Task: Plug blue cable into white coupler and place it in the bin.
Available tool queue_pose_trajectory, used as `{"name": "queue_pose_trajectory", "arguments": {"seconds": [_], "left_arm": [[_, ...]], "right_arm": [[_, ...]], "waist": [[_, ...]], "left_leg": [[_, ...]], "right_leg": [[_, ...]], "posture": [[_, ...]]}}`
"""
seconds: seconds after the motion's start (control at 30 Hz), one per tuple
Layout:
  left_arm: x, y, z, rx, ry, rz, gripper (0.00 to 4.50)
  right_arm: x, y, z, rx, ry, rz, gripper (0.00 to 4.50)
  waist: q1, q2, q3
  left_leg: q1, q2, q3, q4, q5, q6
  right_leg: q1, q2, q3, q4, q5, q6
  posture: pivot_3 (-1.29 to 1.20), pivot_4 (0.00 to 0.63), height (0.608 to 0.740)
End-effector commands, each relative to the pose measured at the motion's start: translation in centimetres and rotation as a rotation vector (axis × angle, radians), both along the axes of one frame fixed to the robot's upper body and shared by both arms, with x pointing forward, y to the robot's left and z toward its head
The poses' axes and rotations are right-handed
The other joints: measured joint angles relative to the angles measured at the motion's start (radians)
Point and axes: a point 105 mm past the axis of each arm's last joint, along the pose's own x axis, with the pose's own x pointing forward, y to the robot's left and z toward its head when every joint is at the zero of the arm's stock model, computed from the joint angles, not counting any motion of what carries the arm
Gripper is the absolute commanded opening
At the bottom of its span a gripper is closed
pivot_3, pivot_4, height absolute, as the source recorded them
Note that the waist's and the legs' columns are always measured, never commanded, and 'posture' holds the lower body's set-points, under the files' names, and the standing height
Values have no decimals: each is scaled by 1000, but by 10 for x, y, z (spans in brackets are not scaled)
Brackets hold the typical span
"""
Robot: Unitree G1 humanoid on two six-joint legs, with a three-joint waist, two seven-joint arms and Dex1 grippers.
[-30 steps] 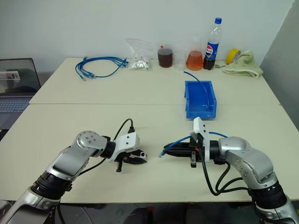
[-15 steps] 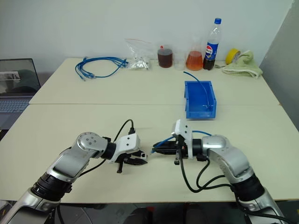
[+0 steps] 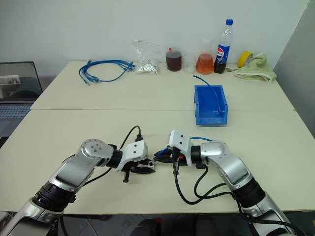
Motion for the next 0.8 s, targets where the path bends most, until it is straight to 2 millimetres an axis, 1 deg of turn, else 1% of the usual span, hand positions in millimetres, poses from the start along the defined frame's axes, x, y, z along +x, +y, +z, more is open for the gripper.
{"name": "queue_pose_trajectory", "arguments": {"seconds": [0.03, 0.47, 0.8], "left_arm": [[-11, -1, -14, 34, 74, -25, 819], [-9, 0, -16, 49, 73, -15, 819], [-4, 2, -17, 55, 61, 4, 819]], "right_arm": [[-1, 6, 8, 4, -50, 27, 18], [-3, 12, -2, -76, -35, 31, 18], [-10, 8, -11, -142, -21, 51, 18]], "waist": [[0, 0, 0], [-1, 0, 0], [-1, 2, -2]], "left_leg": [[0, 0, 0, 0, 0, 0], [1, 0, 0, 0, 0, 0], [1, 0, 0, 0, 0, 0]], "right_leg": [[0, 0, 0, 0, 0, 0], [0, 0, 0, 0, 0, 0], [1, 0, 0, 0, 0, 0]], "posture": [[0, 150, 740], [0, 150, 740], [0, 150, 740]]}}
